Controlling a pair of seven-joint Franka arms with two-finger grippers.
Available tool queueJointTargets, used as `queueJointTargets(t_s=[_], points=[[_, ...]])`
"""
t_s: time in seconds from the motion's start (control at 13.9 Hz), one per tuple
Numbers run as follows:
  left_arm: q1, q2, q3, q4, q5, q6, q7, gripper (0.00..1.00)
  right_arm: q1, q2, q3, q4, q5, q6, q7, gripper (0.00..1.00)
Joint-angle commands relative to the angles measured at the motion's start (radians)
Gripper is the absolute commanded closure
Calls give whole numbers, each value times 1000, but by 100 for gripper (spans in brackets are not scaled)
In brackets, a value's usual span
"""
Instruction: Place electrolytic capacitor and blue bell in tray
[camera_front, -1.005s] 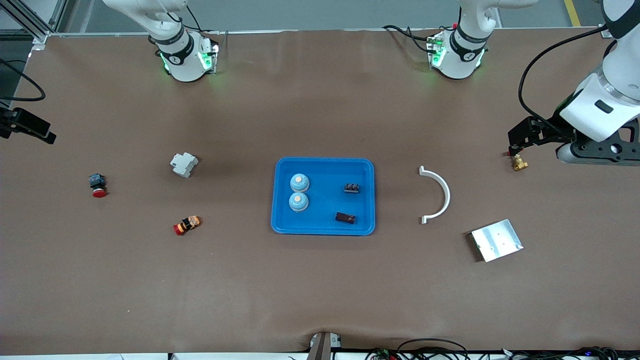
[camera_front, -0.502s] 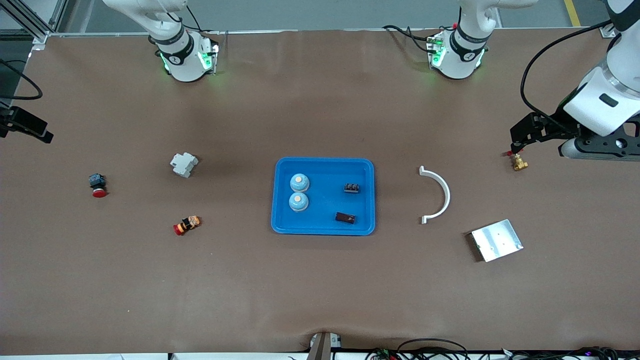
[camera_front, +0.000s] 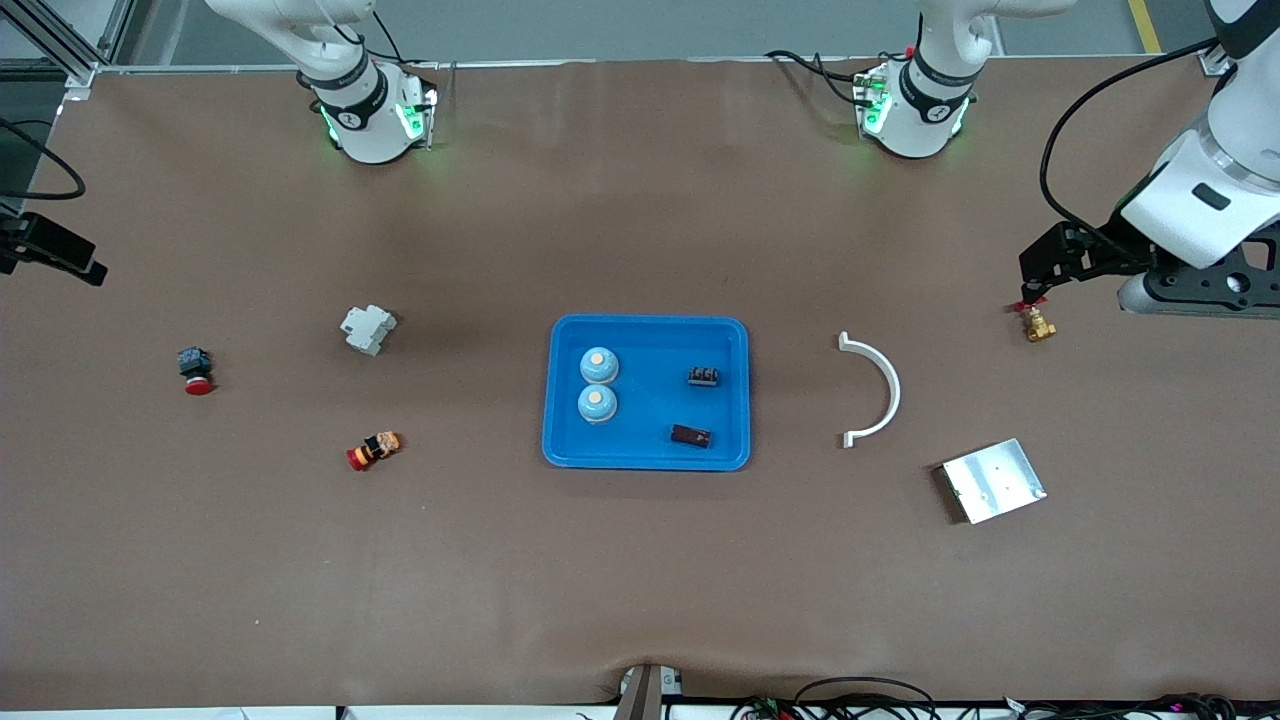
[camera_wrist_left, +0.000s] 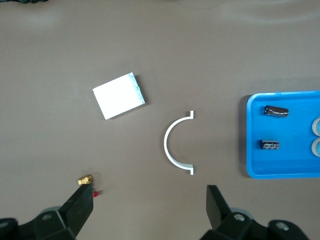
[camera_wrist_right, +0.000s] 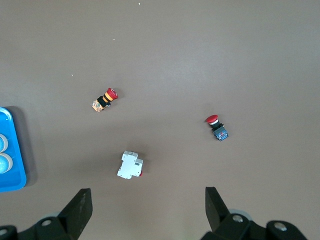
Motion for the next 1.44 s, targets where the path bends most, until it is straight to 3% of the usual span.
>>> queueJointTargets(t_s=[0.0,1.36], points=[[-7,-22,-7,-18,28,-16,16,0,-28,-10,15,-2,-14,-6,-2,0],[-4,-23,-17,-16,26,-57,53,0,-25,-10,16,3,-11,-14,-2,0]])
